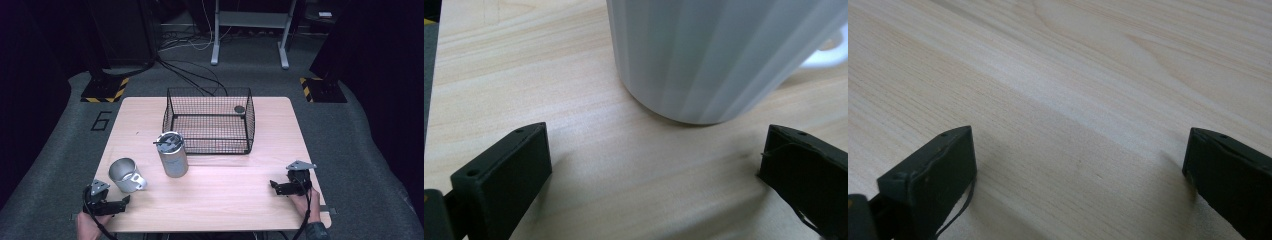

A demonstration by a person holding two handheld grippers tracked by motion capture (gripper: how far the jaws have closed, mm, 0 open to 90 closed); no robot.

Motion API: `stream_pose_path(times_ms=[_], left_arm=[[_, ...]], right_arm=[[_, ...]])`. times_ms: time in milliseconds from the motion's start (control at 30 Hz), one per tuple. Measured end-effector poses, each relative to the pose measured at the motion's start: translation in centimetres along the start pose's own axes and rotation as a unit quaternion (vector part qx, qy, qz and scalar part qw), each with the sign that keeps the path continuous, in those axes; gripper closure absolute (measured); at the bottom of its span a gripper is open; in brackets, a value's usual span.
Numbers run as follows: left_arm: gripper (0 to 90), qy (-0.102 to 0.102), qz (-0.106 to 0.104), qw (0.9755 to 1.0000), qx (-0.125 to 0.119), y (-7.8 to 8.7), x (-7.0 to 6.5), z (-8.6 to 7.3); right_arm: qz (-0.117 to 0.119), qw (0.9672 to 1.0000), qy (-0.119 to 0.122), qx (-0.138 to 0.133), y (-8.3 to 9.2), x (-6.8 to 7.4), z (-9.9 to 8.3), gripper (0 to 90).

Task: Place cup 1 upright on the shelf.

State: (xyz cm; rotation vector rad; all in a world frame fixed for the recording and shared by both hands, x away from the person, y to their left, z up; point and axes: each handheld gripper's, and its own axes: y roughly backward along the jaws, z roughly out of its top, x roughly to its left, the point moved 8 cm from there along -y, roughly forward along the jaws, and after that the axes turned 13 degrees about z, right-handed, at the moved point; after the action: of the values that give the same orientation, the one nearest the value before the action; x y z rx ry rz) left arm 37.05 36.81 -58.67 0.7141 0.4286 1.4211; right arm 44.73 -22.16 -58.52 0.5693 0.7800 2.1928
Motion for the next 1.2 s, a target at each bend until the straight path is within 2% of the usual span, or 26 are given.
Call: stream_pose_path(times_ms=[133,233,400,500,600,633,867,1033,1133,1167,1200], left_arm=[[0.0,0.004,-0.004,1.0,-0.003,0.9,0.1,0.2],[0.0,0.017,-0.009,0.9997,-0.013,1.8,0.2,0.5],[0.0,0.015,-0.01,0.9996,-0.019,3.4,0.3,1.1],[0.0,0.022,-0.012,0.9992,-0.032,4.4,0.4,1.7],[0.0,0.02,-0.012,0.9991,-0.036,4.9,0.4,2.0],[0.0,0.012,-0.01,0.999,-0.041,5.7,0.3,2.8],[0.0,0.013,-0.022,0.9979,-0.059,7.5,0.0,4.6],[0.0,0.001,-0.032,0.9971,-0.07,8.6,-0.9,6.0],[0.0,-0.004,-0.044,0.9955,-0.084,9.3,-1.6,7.0],[0.0,-0.011,-0.05,0.9947,-0.089,9.7,-2.1,7.7],[0.0,-0.011,-0.05,0.9947,-0.089,9.7,-2.1,7.7]], right_arm=[[0.0,1.0,-0.001,0.0,0.0,0.0,0.0,0.2],[0.0,1.0,-0.001,0.0,0.0,0.0,0.0,0.2],[0.0,1.0,-0.001,0.0,0.0,0.0,0.0,0.2],[0.0,1.0,0.0,-0.001,0.0,0.0,0.0,0.2],[-0.001,1.0,0.0,-0.002,0.0,0.0,0.0,0.2],[0.0,1.0,-0.001,-0.001,0.0,0.0,0.0,0.2],[0.0,1.0,-0.001,-0.001,0.0,0.0,0.0,0.2],[0.0,1.0,-0.001,-0.001,0.0,0.0,0.0,0.2],[0.0,1.0,0.0,-0.001,0.0,0.0,0.0,0.2],[0.0,1.0,-0.001,-0.001,0.0,0.0,0.0,0.3],[0.0,1.0,-0.001,-0.001,0.0,0.0,0.0,0.3]])
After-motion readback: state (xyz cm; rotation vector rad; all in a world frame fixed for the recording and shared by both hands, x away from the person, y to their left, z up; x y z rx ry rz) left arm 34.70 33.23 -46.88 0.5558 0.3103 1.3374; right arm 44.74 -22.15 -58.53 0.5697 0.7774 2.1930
